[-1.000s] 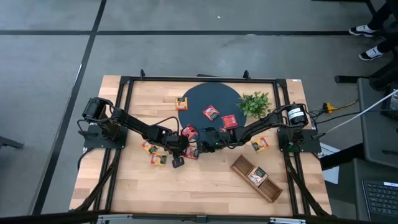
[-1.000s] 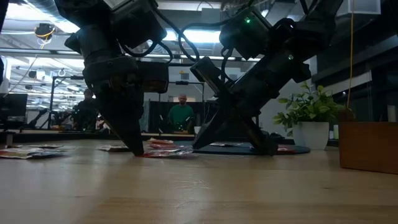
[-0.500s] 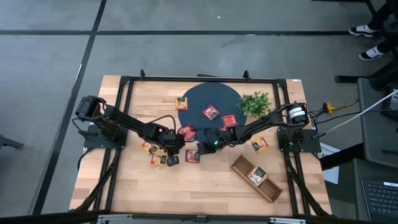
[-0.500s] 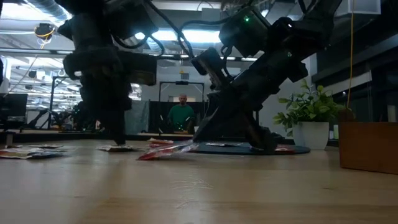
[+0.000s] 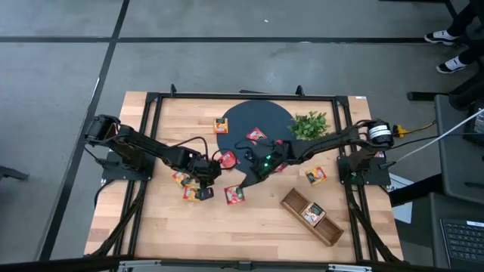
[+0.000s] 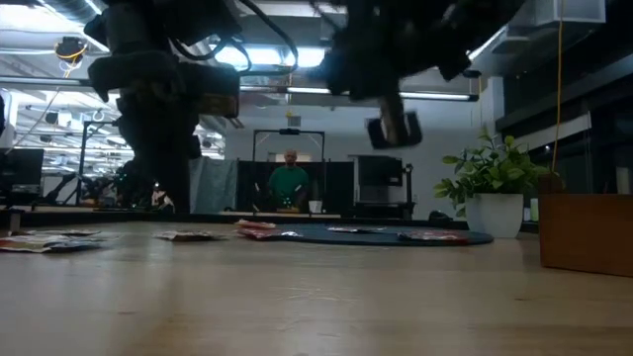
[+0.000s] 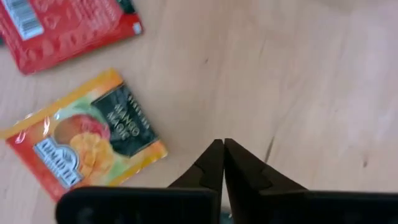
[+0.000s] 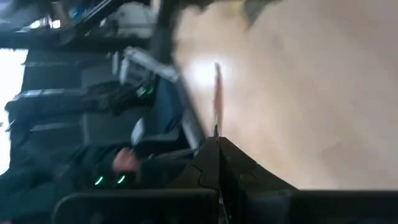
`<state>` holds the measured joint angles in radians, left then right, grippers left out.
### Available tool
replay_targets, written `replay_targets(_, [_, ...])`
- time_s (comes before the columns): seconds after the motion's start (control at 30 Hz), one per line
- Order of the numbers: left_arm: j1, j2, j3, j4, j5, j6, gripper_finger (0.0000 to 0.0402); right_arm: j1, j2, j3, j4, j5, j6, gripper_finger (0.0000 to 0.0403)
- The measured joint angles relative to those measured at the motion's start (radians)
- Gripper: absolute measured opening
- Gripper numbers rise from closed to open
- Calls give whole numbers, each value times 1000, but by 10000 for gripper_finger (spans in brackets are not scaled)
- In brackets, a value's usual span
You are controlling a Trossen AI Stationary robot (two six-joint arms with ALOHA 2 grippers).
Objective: Pick & Place Tea
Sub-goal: Put the red tea bag into the right section of the wooden organizer
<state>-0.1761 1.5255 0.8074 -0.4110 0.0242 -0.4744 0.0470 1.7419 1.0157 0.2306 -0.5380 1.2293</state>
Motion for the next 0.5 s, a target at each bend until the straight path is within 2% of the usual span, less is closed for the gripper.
replay_targets(0.3, [0, -1, 0, -8, -1, 0, 6, 6, -136, 75, -299, -174, -8, 2])
replay_targets(0.5, [0, -1, 0, -7, -1, -1, 10, 25, -240, 147, -641, -180, -83, 2])
